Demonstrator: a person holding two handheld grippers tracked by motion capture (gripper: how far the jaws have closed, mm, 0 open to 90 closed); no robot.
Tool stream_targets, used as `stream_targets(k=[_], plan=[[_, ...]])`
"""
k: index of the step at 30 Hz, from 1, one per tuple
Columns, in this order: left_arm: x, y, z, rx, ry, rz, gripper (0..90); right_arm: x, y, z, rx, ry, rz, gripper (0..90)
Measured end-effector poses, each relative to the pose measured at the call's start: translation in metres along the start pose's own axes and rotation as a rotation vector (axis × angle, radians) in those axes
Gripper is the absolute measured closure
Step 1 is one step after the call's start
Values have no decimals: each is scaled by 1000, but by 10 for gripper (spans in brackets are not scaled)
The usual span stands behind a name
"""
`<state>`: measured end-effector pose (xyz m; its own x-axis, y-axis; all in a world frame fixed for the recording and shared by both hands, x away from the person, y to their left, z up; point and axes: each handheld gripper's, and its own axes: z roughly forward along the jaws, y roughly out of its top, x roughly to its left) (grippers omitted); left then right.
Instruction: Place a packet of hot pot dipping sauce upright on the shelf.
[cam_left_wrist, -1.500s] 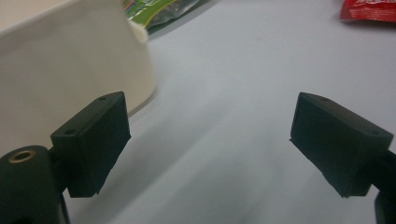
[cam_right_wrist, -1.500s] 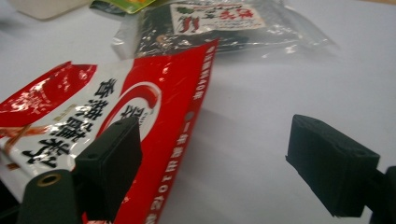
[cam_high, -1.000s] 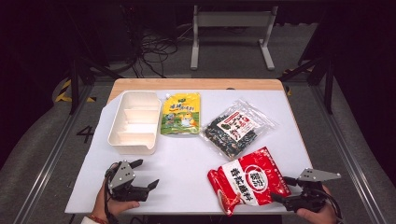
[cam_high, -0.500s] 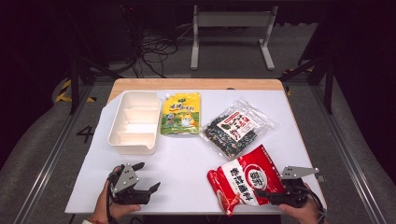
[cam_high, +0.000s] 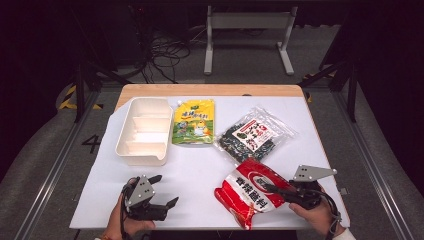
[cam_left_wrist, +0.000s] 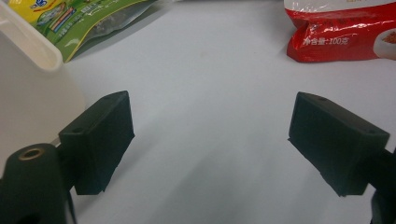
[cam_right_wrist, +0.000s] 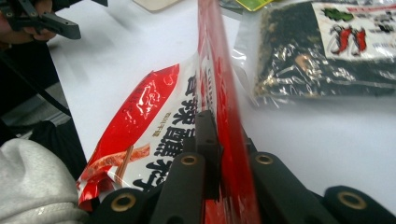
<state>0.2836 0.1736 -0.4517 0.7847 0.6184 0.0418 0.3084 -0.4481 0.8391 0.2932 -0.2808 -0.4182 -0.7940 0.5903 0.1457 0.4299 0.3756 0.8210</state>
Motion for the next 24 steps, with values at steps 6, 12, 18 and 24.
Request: stream_targets(k=[6,12,18,24], plan=[[-4,8,9,7,-52,7,152,3,18,10,-7,14,-51,878],[-7,22,23,8,-120,26,171,15,36,19,-20,34,-118,877],[-12,37,31,-10,-147,51,183,27,51,27,-24,37,-177,876],[-8,48,34,-45,-172,38,182,33,60,35,-21,33,-211,875]])
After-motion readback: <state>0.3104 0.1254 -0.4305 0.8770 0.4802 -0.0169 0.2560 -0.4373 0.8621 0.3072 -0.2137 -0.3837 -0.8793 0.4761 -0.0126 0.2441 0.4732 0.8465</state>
